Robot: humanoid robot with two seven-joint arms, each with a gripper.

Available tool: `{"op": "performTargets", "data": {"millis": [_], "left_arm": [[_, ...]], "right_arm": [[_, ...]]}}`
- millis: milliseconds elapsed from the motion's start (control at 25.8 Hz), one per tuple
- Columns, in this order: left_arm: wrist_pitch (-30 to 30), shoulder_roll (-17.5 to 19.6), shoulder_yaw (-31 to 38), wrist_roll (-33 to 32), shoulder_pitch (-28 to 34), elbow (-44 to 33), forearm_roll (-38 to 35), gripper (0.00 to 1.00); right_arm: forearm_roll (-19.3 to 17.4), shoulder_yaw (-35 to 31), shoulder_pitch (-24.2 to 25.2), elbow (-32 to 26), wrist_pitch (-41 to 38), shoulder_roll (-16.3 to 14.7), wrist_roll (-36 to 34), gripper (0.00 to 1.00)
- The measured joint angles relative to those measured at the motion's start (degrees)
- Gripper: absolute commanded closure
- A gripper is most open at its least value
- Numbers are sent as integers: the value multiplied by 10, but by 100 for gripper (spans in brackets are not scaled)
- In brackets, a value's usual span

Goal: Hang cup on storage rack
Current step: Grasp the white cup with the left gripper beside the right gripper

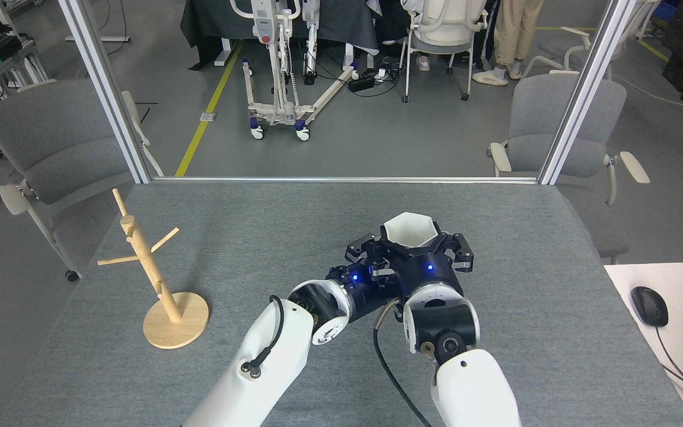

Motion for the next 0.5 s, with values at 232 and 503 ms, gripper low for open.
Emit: {"op": "performTargets", "data": {"millis": [232,503], "left_arm": [[2,3,-1,0,0,3,-4,97],[-5,5,-1,1,1,3,-5,100]], "right_arm": [[0,0,2,3,2,2,0,100],[2,1,7,3,6,7,-1,100]]}}
